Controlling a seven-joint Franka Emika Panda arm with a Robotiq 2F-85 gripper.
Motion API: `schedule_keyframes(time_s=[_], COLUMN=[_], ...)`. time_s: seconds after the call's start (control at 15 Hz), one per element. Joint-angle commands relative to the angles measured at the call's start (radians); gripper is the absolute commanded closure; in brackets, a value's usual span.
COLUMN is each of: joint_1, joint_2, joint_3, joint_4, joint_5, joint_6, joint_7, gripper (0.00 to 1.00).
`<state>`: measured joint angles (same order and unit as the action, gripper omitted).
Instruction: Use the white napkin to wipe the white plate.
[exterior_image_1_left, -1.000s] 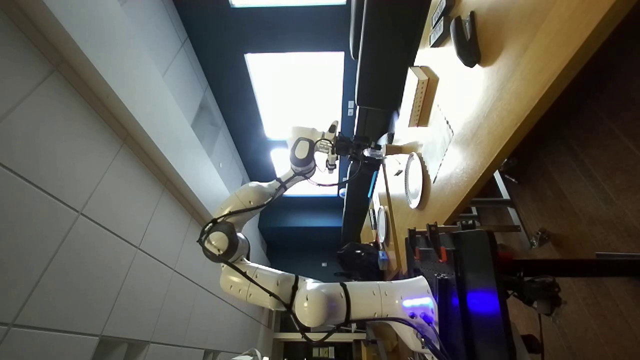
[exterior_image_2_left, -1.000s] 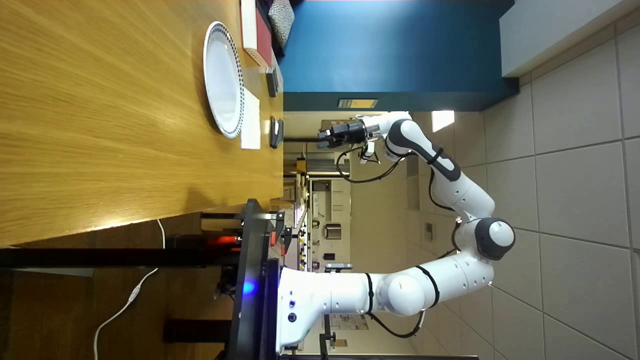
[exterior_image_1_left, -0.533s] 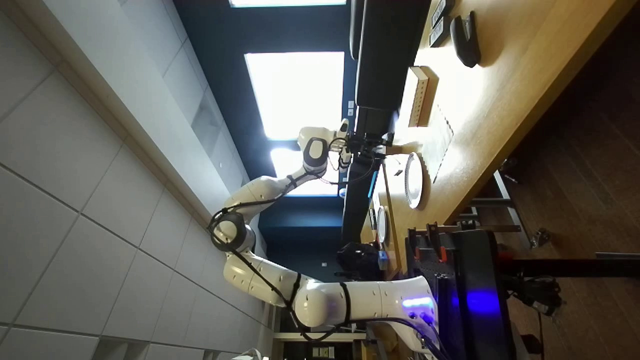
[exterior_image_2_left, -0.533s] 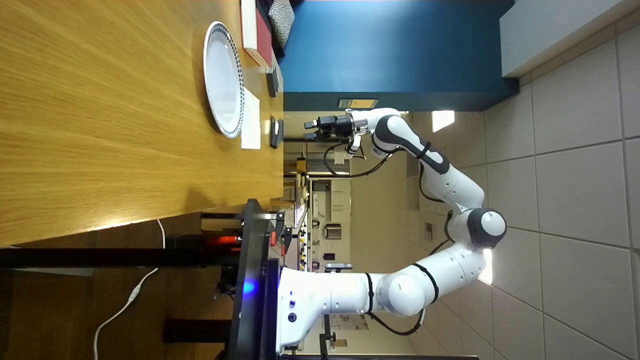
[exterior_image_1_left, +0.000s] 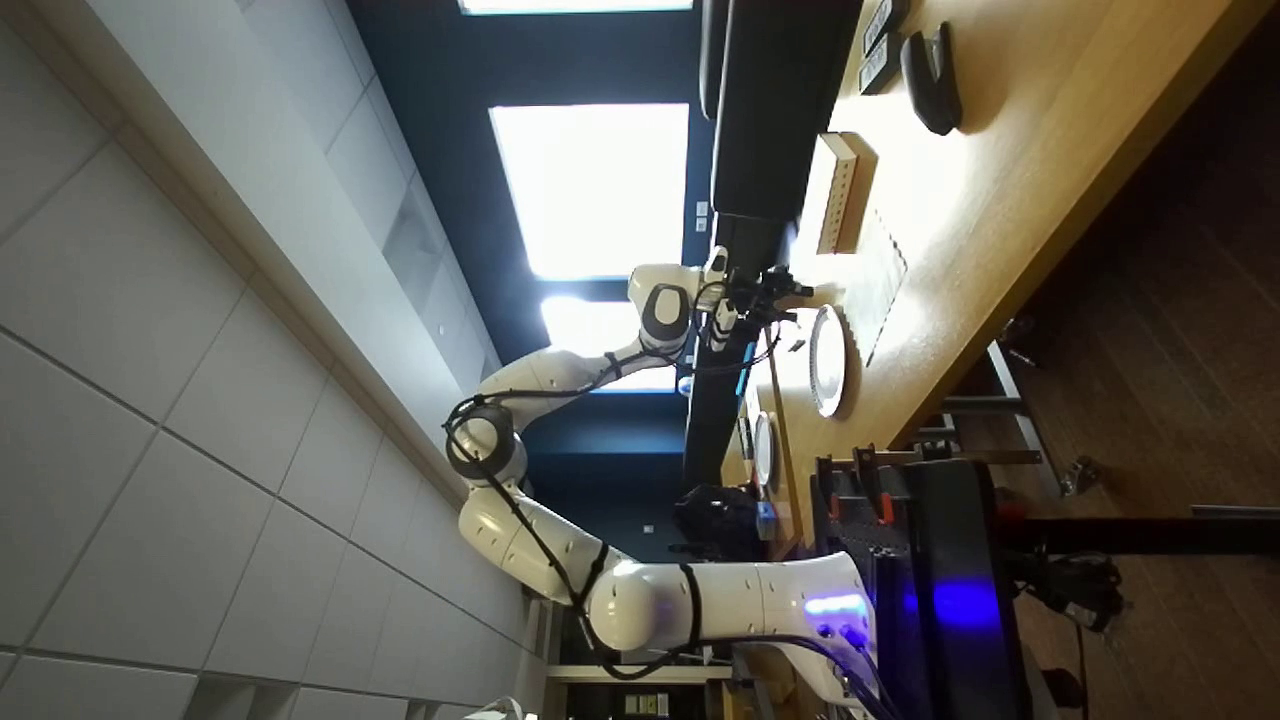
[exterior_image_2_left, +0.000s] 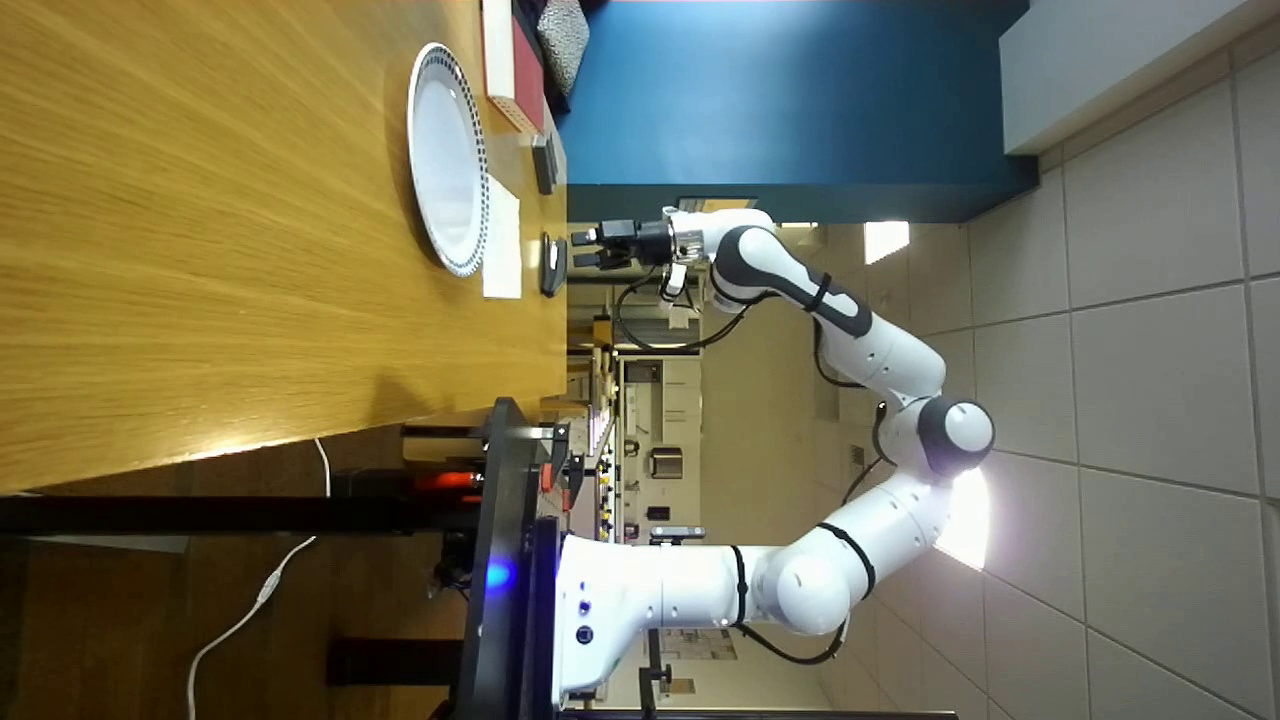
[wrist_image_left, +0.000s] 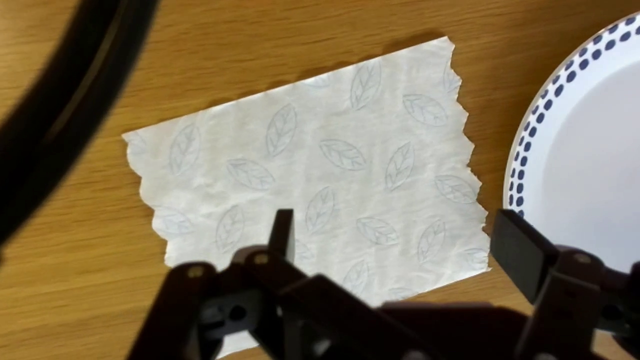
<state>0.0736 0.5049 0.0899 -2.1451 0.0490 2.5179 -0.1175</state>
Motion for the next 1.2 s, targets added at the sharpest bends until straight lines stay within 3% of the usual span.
schedule_keyframes(time_s=[0.0, 0.33, 1.13], joint_1=[0.033, 0.06, 0.079], joint_2=[0.005, 0.051, 0.149], joint_3=[-0.02, -0.047, -0.105], joint_4=[-0.001, 0.0, 0.024], joint_5=[-0.044, -0.082, -0.106], joint_6=[0.089, 0.185, 0.235], joint_7=[0.071, 0.134, 0.161], gripper=[0.0, 0.0, 0.0])
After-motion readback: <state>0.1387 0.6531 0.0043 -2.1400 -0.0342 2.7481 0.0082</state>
